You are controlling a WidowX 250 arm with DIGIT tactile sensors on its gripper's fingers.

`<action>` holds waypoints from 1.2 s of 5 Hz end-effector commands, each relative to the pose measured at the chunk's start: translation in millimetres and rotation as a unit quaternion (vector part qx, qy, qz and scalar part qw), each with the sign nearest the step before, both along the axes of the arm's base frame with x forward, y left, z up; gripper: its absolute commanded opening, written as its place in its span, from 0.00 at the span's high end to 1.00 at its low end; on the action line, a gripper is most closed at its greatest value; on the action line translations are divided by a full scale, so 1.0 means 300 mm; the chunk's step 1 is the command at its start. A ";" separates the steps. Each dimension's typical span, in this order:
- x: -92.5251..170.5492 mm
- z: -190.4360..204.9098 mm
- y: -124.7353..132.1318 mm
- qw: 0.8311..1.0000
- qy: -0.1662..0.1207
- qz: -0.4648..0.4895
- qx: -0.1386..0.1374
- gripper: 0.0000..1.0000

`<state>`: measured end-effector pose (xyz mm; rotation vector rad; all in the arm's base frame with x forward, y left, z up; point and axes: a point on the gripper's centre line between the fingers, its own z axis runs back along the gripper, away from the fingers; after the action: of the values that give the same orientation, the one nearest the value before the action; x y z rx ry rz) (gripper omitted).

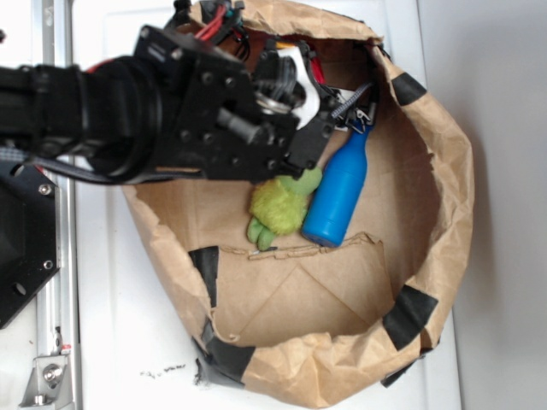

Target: Grab the red paper.

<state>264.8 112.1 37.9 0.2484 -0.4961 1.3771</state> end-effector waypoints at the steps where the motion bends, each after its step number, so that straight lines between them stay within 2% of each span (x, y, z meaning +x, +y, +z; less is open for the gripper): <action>1: 0.005 0.091 0.075 0.998 -0.048 0.017 0.022 0.00; 2: 0.013 0.071 0.092 0.999 -0.042 0.022 0.021 0.00; 3: 0.011 0.054 0.098 0.999 -0.041 0.030 0.012 1.00; 6: -0.004 0.061 0.088 0.999 -0.047 0.018 0.003 1.00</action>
<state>272.1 126.2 29.0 0.2134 -0.5317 1.3984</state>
